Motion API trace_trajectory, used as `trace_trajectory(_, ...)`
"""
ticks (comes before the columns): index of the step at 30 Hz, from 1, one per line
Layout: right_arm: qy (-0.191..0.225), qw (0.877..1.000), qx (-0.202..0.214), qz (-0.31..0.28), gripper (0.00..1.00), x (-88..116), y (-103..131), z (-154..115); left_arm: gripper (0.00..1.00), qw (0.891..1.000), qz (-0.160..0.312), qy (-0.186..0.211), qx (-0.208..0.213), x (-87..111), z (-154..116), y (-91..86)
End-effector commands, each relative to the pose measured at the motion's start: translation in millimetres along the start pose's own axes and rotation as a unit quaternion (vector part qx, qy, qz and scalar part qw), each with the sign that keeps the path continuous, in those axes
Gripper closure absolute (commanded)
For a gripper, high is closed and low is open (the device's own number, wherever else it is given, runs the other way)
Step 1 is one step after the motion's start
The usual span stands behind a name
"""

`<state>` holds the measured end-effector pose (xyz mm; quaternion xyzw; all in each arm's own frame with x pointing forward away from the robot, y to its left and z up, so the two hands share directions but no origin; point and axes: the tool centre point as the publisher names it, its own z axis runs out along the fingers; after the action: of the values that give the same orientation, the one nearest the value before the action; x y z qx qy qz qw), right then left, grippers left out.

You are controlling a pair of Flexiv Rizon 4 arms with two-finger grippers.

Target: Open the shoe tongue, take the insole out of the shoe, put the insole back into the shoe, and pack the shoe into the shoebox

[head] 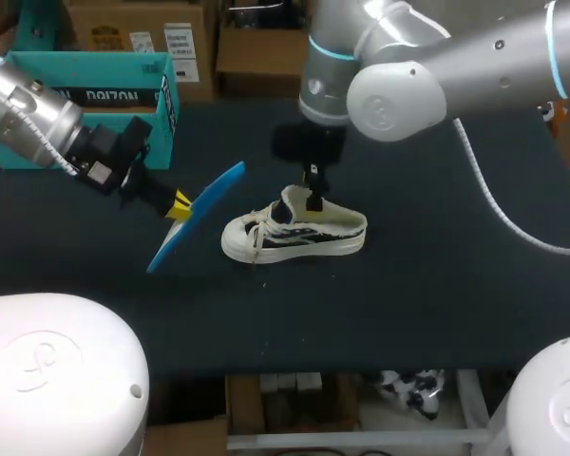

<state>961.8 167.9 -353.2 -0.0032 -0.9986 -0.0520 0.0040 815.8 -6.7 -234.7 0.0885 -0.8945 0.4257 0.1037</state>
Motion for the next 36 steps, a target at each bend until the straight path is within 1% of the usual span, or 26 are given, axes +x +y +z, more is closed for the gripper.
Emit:
trace_trajectory(1,-0.011,0.997,0.08,0.007,0.58,4,7,3,1.0,1.0,-0.001,-0.007,0.0,2.1,1,2.1)
trace_trajectory(2,-0.013,0.996,0.084,0.008,0.87,4,7,4,1.0,1.0,-0.002,-0.008,0.0,1.9,0,2.6)
trace_trajectory(3,-0.013,0.996,0.093,0.011,1.0,4,8,5,1.0,1.0,-0.002,-0.008,-0.001,1.6,0,3.1)
trace_trajectory(7,-0.013,0.994,0.111,0.019,1.0,5,8,8,1.0,1.0,-0.003,-0.011,-0.002,0.5,-2,4.7)
trace_trajectory(11,-0.019,0.993,0.113,0.03,1.0,7,7,8,1.0,1.0,-0.003,-0.011,-0.003,-1.2,-3,5.3)
trace_trajectory(15,-0.021,0.993,0.105,0.048,1.0,9,3,5,1.0,1.0,0.001,-0.006,-0.004,-3.5,-2,4.2)
trace_trajectory(20,-0.023,0.99,0.102,0.091,1.0,14,-3,-3,1.0,1.0,0.015,0.014,-0.005,-6.8,0,-2.2)
trace_trajectory(25,-0.016,0.985,0.085,0.148,1.0,20,-10,-11,1.0,0.999,0.036,0.033,-0.007,-9.3,3,-14.6)
trace_trajectory(28,-0.013,0.979,0.071,0.19,1.0,26,-13,-17,1.0,0.997,0.052,0.05,-0.009,-10.9,5,-24.1)
trace_trajectory(31,-0.016,0.97,0.056,0.236,1.0,32,-15,-20,1.0,0.995,0.07,0.073,-0.013,-11.7,10,-36.0)
trace_trajectory(34,-0.019,0.958,0.041,0.285,1.0,41,-18,-24,1.0,0.991,0.093,0.095,-0.02,-10.5,12,-48.6)
trace_trajectory(36,-0.021,0.946,0.032,0.321,1.0,48,-19,-25,1.0,0.988,0.109,0.109,-0.023,-8.9,12,-56.6)
